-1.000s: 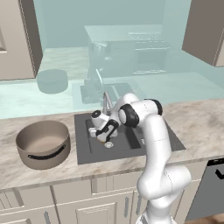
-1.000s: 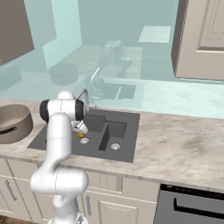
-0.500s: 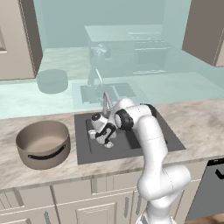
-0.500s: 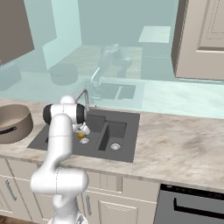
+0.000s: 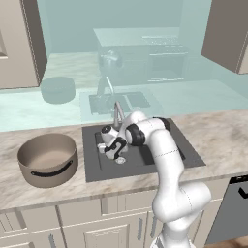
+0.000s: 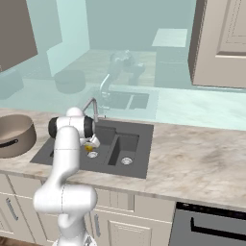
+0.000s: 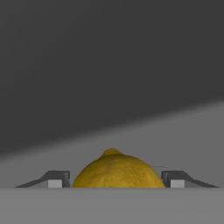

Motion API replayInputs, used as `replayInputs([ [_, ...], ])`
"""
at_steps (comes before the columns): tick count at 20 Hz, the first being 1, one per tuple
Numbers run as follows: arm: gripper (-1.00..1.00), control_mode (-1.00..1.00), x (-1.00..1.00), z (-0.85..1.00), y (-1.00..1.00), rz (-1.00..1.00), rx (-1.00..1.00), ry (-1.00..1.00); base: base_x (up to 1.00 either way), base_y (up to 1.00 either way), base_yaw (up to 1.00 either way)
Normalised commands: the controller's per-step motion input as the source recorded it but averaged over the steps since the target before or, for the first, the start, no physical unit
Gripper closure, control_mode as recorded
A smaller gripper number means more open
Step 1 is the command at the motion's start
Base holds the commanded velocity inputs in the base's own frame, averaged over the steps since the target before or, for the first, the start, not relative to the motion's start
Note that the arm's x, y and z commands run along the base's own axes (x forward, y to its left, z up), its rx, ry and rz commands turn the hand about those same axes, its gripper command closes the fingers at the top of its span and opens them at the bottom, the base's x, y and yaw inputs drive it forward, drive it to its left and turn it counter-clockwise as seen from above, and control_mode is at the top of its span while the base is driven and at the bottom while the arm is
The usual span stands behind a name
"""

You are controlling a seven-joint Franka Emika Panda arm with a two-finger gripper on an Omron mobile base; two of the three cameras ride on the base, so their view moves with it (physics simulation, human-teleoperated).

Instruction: Dump the lemon from the pot into the sink. Then turn on the water and wash the lemon. Then turn off the water and put the lemon back in the pot.

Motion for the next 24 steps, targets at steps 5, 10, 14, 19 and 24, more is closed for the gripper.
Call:
replayInputs([
  [5,1.0,-1.0,-0.2,-0.04,0.0,0.0,0.0,0.0,0.0,0.0,0.0],
  [10,1.0,-1.0,-0.66,0.35,0.0,0.0,0.0,-0.07,0.0,0.0,0.0],
  [14,1.0,-1.0,-0.38,0.98,0.0,0.0,0.0,-0.21,0.0,0.0,0.0],
  [19,1.0,-1.0,-0.38,0.71,0.01,0.0,0.0,-0.12,0.0,0.0,0.0],
  [24,1.0,-1.0,-0.54,0.44,0.0,0.0,0.0,-0.03,0.0,0.0,0.0],
])
